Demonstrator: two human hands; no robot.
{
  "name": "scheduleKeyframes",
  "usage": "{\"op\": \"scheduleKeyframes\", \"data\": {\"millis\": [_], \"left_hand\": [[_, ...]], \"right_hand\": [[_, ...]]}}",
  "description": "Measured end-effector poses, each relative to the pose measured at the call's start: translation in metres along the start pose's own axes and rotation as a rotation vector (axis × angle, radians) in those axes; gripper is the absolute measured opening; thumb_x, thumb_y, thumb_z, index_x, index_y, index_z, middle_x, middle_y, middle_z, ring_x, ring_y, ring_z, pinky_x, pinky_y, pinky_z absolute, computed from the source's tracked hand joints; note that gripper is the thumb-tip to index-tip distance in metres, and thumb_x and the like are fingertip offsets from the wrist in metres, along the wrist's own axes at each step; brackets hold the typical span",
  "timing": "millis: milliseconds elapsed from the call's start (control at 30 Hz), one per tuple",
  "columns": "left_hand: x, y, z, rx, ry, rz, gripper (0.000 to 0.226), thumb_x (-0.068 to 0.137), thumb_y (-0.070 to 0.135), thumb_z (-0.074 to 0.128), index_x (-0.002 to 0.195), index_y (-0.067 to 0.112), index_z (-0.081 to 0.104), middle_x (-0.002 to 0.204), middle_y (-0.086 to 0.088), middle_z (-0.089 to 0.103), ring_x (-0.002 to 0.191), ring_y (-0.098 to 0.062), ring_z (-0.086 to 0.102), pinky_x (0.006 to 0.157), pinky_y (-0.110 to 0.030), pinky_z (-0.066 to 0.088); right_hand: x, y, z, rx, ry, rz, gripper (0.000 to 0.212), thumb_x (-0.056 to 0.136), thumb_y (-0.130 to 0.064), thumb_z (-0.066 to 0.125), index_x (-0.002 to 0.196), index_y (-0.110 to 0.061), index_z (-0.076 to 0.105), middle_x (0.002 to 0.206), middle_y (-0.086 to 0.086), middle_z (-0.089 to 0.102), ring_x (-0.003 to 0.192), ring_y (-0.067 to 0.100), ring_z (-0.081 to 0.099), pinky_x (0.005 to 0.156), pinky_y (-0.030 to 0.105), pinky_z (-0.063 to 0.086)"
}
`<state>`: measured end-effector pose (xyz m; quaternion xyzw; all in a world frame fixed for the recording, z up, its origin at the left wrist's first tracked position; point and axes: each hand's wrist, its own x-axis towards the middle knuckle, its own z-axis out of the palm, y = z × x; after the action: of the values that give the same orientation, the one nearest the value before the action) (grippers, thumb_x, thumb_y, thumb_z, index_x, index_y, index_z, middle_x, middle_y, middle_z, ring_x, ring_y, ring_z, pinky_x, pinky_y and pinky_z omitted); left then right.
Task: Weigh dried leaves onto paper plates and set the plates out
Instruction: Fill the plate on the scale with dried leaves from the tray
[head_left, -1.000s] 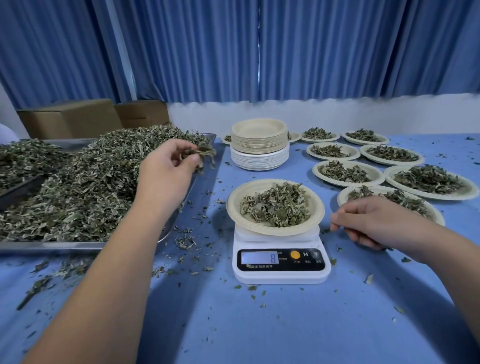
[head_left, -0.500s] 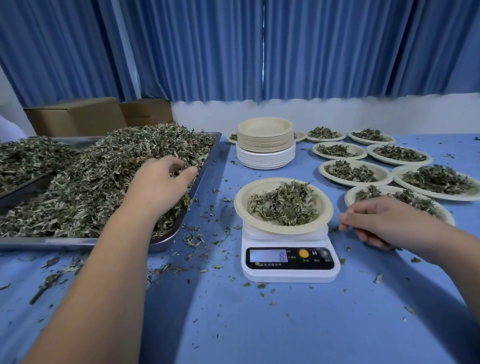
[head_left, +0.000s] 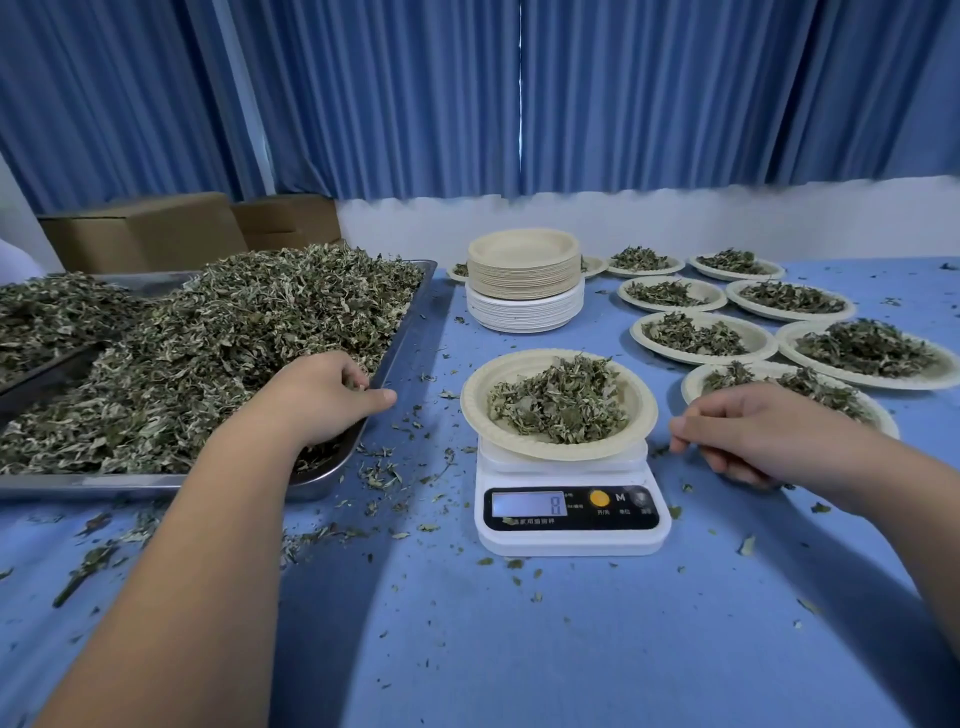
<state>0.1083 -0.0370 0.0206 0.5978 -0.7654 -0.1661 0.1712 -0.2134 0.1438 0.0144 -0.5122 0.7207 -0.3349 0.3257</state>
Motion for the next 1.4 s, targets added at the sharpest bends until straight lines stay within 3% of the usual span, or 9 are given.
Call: {"op": "scheduleKeyframes", "data": {"millis": [133, 367, 500, 600, 733, 833, 1000, 1200, 1400], "left_hand": [[0.002, -0.005, 0.001, -0.001, 0.093, -0.049, 0.032, 0.09, 0.049, 0.06, 0.082, 0.017, 0.059, 0.08, -0.001, 0.06, 0.068, -0.015, 0.053, 0.054, -0.026, 0.038], [-0.001, 0.005, 0.005, -0.037, 0.358, 0.038, 0.022, 0.096, 0.035, 0.053, 0.081, 0.021, 0.06, 0.088, -0.004, 0.058, 0.064, -0.019, 0.054, 0.055, -0.03, 0.039], [-0.014, 0.029, 0.006, -0.221, 0.487, 0.175, 0.029, 0.096, 0.035, 0.052, 0.076, 0.019, 0.065, 0.063, 0.003, 0.059, 0.053, -0.013, 0.049, 0.048, -0.026, 0.032], [-0.026, 0.054, 0.009, -0.408, 0.397, 0.315, 0.02, 0.092, 0.033, 0.058, 0.076, 0.026, 0.068, 0.052, 0.013, 0.056, 0.044, -0.001, 0.043, 0.042, -0.015, 0.031], [-0.033, 0.095, 0.021, -0.284, 0.186, 0.556, 0.012, 0.09, 0.026, 0.064, 0.081, 0.033, 0.066, 0.078, 0.017, 0.063, 0.07, 0.005, 0.054, 0.062, -0.005, 0.039], [-0.029, 0.115, 0.026, -0.247, 0.177, 0.617, 0.013, 0.09, 0.023, 0.063, 0.082, 0.033, 0.064, 0.081, 0.018, 0.059, 0.075, 0.009, 0.052, 0.066, -0.002, 0.037], [-0.021, 0.117, 0.037, -0.267, 0.326, 0.483, 0.011, 0.094, 0.024, 0.057, 0.089, 0.027, 0.066, 0.082, 0.017, 0.057, 0.075, 0.01, 0.05, 0.064, -0.003, 0.035], [-0.023, 0.094, 0.048, -0.251, 0.384, 0.228, 0.022, 0.096, 0.03, 0.05, 0.096, 0.016, 0.067, 0.09, 0.001, 0.062, 0.086, -0.018, 0.056, 0.073, -0.031, 0.041], [-0.023, 0.089, 0.046, -0.207, 0.185, 0.082, 0.051, 0.099, 0.04, 0.045, 0.057, 0.011, 0.038, 0.052, -0.003, 0.038, 0.051, -0.021, 0.037, 0.05, -0.031, 0.026]], "right_hand": [[0.0, -0.001, 0.0, 0.002, 0.004, -0.005, 0.027, 0.092, -0.027, 0.062, 0.074, -0.009, 0.071, 0.052, 0.003, 0.051, 0.038, 0.014, 0.036, 0.036, 0.02, 0.029], [-0.001, -0.002, 0.003, -0.012, 0.004, -0.016, 0.027, 0.092, -0.026, 0.061, 0.076, -0.007, 0.07, 0.051, 0.003, 0.051, 0.037, 0.013, 0.036, 0.037, 0.019, 0.029], [-0.001, -0.003, 0.004, -0.01, 0.001, -0.021, 0.027, 0.093, -0.025, 0.06, 0.078, -0.004, 0.069, 0.049, 0.001, 0.05, 0.036, 0.012, 0.035, 0.036, 0.018, 0.028], [-0.001, -0.004, 0.004, 0.006, -0.009, -0.027, 0.027, 0.093, -0.025, 0.06, 0.079, -0.004, 0.069, 0.05, 0.002, 0.05, 0.036, 0.012, 0.035, 0.036, 0.017, 0.027], [-0.001, -0.004, 0.001, 0.029, -0.015, -0.037, 0.027, 0.093, -0.026, 0.06, 0.081, -0.004, 0.07, 0.05, 0.001, 0.05, 0.036, 0.013, 0.034, 0.036, 0.018, 0.028], [0.0, -0.003, -0.001, 0.045, -0.01, -0.044, 0.027, 0.093, -0.027, 0.061, 0.08, -0.005, 0.07, 0.05, 0.0, 0.05, 0.036, 0.012, 0.035, 0.037, 0.017, 0.028], [0.006, -0.001, 0.002, 0.067, 0.067, -0.029, 0.026, 0.092, -0.028, 0.062, 0.078, -0.006, 0.068, 0.05, 0.002, 0.052, 0.037, 0.013, 0.036, 0.038, 0.018, 0.029], [0.015, 0.003, 0.012, 0.165, 0.189, -0.034, 0.018, 0.094, -0.03, 0.058, 0.088, -0.015, 0.066, 0.06, -0.003, 0.067, 0.037, 0.012, 0.046, 0.038, 0.021, 0.037], [0.016, 0.001, 0.016, 0.27, 0.123, -0.024, 0.021, 0.094, -0.029, 0.058, 0.09, -0.011, 0.067, 0.071, 0.003, 0.066, 0.046, 0.012, 0.052, 0.04, 0.021, 0.04]]}}
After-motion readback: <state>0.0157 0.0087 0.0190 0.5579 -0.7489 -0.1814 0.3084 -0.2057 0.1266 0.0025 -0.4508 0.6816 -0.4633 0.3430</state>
